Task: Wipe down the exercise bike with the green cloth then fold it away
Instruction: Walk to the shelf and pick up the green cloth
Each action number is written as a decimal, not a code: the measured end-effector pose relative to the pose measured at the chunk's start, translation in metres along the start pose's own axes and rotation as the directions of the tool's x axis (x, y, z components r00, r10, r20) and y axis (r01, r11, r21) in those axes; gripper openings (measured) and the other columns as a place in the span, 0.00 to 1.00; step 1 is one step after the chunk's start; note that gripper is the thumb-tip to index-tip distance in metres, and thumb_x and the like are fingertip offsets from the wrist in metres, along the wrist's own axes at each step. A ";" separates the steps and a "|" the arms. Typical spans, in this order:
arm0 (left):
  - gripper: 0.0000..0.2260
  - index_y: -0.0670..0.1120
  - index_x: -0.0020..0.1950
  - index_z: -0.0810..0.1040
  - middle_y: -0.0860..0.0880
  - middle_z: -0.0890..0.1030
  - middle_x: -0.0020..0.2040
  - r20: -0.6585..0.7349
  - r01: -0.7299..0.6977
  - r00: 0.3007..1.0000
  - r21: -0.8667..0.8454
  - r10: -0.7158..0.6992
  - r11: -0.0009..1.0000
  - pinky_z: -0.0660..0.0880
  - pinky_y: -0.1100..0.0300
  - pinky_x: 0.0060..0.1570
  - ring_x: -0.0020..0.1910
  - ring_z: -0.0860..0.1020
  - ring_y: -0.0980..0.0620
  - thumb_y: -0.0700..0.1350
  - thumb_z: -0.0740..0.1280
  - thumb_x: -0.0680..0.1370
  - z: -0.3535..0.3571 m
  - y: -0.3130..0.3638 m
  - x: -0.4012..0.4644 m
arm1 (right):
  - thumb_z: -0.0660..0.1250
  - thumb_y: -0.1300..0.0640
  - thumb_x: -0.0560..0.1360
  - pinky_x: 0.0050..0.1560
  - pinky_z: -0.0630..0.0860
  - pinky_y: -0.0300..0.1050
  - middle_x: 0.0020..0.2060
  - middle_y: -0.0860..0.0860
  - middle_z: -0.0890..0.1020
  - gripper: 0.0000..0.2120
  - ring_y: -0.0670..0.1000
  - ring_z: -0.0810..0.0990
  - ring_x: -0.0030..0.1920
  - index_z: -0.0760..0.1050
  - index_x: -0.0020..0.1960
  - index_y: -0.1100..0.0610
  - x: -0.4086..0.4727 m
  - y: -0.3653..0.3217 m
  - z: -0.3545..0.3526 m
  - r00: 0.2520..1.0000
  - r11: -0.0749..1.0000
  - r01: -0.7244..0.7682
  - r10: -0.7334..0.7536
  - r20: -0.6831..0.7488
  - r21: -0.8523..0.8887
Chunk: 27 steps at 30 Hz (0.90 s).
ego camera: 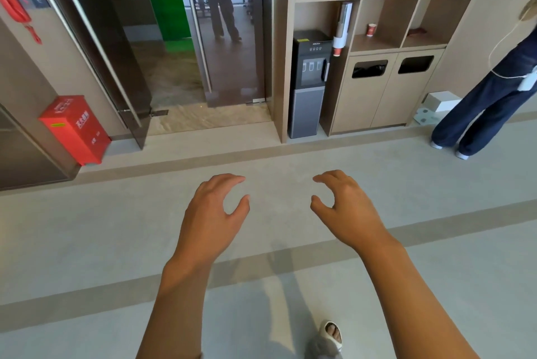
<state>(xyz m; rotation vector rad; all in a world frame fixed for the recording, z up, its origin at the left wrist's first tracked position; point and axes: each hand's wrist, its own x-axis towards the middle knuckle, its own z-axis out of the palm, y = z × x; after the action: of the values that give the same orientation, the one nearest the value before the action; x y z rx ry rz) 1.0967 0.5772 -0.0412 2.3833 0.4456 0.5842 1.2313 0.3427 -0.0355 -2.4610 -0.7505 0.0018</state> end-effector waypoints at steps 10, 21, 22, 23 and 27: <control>0.15 0.55 0.67 0.80 0.59 0.78 0.66 -0.031 -0.047 0.998 0.050 0.048 0.998 0.74 0.56 0.67 0.68 0.75 0.56 0.51 0.70 0.80 0.087 0.065 0.140 | 0.67 0.48 0.82 0.64 0.70 0.41 0.72 0.47 0.75 0.22 0.50 0.74 0.70 0.74 0.75 0.50 0.140 0.097 -0.055 0.999 0.998 0.006 -0.004 -0.039 0.057; 0.15 0.56 0.67 0.79 0.61 0.77 0.65 0.024 -0.083 0.996 0.051 0.081 0.995 0.75 0.55 0.67 0.68 0.74 0.58 0.52 0.69 0.80 0.171 0.122 0.241 | 0.68 0.49 0.82 0.70 0.72 0.49 0.71 0.46 0.75 0.22 0.50 0.73 0.70 0.73 0.74 0.51 0.223 0.195 -0.092 0.999 0.991 -0.028 0.034 -0.040 0.135; 0.15 0.56 0.68 0.79 0.61 0.78 0.65 0.023 -0.089 0.996 0.053 0.088 0.995 0.75 0.55 0.67 0.68 0.74 0.58 0.52 0.69 0.80 0.176 0.124 0.250 | 0.68 0.49 0.81 0.70 0.72 0.48 0.71 0.46 0.75 0.22 0.50 0.73 0.70 0.73 0.74 0.51 0.230 0.202 -0.093 0.998 0.989 -0.032 0.039 -0.050 0.141; 0.15 0.56 0.68 0.78 0.61 0.77 0.65 0.025 -0.095 0.995 0.053 0.094 0.994 0.75 0.55 0.67 0.67 0.74 0.57 0.52 0.69 0.80 0.182 0.127 0.260 | 0.68 0.49 0.81 0.70 0.72 0.48 0.71 0.47 0.75 0.22 0.51 0.73 0.70 0.73 0.74 0.52 0.237 0.208 -0.093 0.997 0.989 -0.036 0.045 -0.058 0.144; 0.16 0.55 0.68 0.78 0.60 0.78 0.66 0.065 -0.108 0.992 0.046 0.105 0.993 0.75 0.55 0.67 0.67 0.74 0.57 0.51 0.69 0.81 0.203 0.130 0.292 | 0.69 0.50 0.81 0.68 0.71 0.46 0.71 0.47 0.75 0.23 0.51 0.73 0.69 0.73 0.74 0.53 0.265 0.227 -0.091 0.996 0.986 -0.052 0.062 -0.063 0.156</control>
<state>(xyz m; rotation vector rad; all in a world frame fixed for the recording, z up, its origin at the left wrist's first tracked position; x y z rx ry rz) 1.4680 0.5106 -0.0122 2.4767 0.3103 0.5496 1.5855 0.2766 -0.0342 -2.3223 -0.6265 -0.0012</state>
